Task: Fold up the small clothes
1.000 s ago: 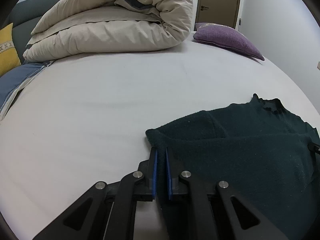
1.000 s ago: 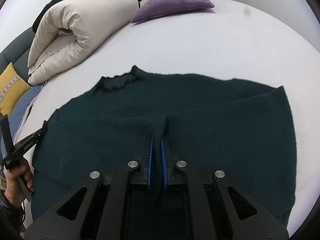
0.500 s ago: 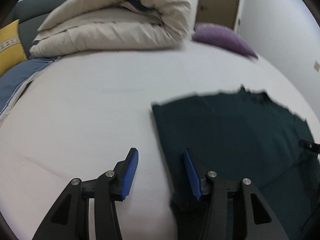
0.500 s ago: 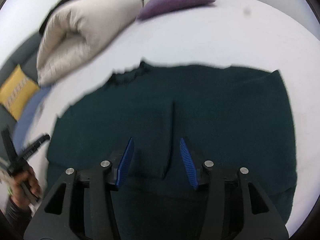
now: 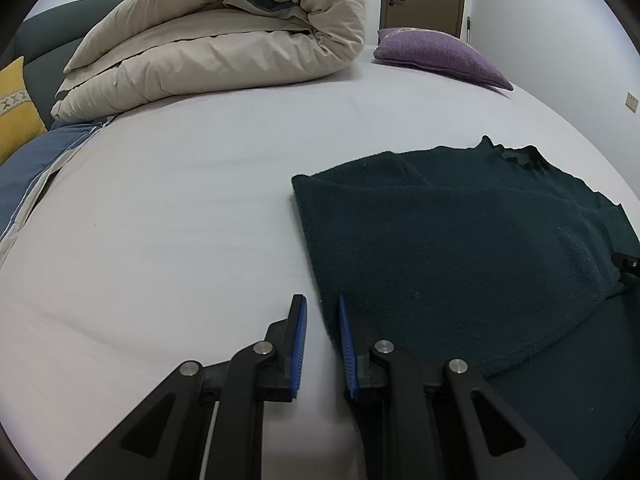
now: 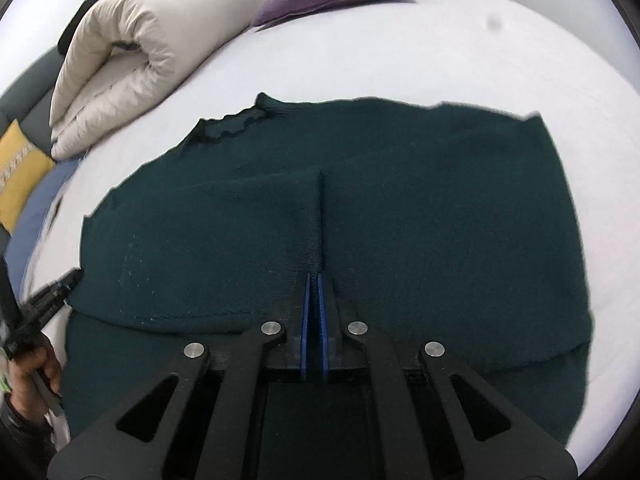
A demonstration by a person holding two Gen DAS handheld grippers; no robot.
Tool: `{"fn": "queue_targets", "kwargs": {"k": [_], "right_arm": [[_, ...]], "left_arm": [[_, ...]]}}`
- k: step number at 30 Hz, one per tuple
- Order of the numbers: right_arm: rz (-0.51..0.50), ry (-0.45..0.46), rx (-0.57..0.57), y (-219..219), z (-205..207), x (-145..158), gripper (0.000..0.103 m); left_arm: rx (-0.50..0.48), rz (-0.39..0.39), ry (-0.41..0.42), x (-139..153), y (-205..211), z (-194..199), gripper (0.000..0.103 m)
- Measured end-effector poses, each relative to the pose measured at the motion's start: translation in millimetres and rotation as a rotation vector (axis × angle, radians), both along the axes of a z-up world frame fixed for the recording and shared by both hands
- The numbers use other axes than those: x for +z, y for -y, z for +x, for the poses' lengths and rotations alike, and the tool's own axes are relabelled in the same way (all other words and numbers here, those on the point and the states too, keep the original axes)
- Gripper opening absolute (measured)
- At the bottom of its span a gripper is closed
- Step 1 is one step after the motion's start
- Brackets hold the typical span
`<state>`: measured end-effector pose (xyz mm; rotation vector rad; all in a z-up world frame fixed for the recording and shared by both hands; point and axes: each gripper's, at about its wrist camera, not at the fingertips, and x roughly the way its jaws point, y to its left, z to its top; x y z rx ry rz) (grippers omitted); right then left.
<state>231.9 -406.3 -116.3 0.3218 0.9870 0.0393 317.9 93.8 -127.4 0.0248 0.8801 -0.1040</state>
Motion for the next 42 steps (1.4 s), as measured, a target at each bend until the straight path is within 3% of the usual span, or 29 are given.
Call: {"fn": "queue_targets", "kwargs": {"k": [4, 9, 14, 18, 24, 33, 36, 38, 42], "right_arm": [[-0.03, 0.017, 0.007, -1.7, -1.7, 4.9, 0.003], [0.038, 0.005, -0.008, 12.2, 3.2, -5.7, 0.002], [0.08, 0.06, -0.04, 25.9, -19.5, 12.4, 0.008], [0.11, 0.106, -0.014, 33.1, -44.1, 29.7, 0.01], [0.155, 0.129, 0.021, 37.0, -91.5, 46.7, 0.022], [0.213, 0.127, 0.009, 56.7, -208.9, 62.1, 0.033], [0.216, 0.124, -0.018, 69.3, -257.0, 67.7, 0.044], [0.208, 0.128, -0.043, 78.6, -290.9, 69.9, 0.058], [0.212, 0.092, -0.088, 99.0, -350.5, 64.1, 0.06]], "left_arm": [[-0.01, 0.0, -0.001, -2.1, -0.9, 1.9, 0.019], [-0.006, 0.011, 0.009, -1.0, -1.4, 0.7, 0.023], [0.019, -0.04, 0.02, 9.0, -13.7, -16.3, 0.048], [0.01, -0.142, -0.004, 13.8, -30.9, -42.1, 0.051], [-0.043, -0.322, -0.119, 8.1, -48.6, -97.9, 0.051], [-0.061, -0.47, -0.251, 4.1, -56.1, -208.8, 0.051], [-0.097, -0.471, -0.28, 5.3, -45.9, -238.5, 0.054], [-0.111, -0.473, -0.293, 4.3, -42.8, -248.3, 0.056], [-0.117, -0.51, -0.328, 3.0, -39.5, -258.2, 0.056]]}}
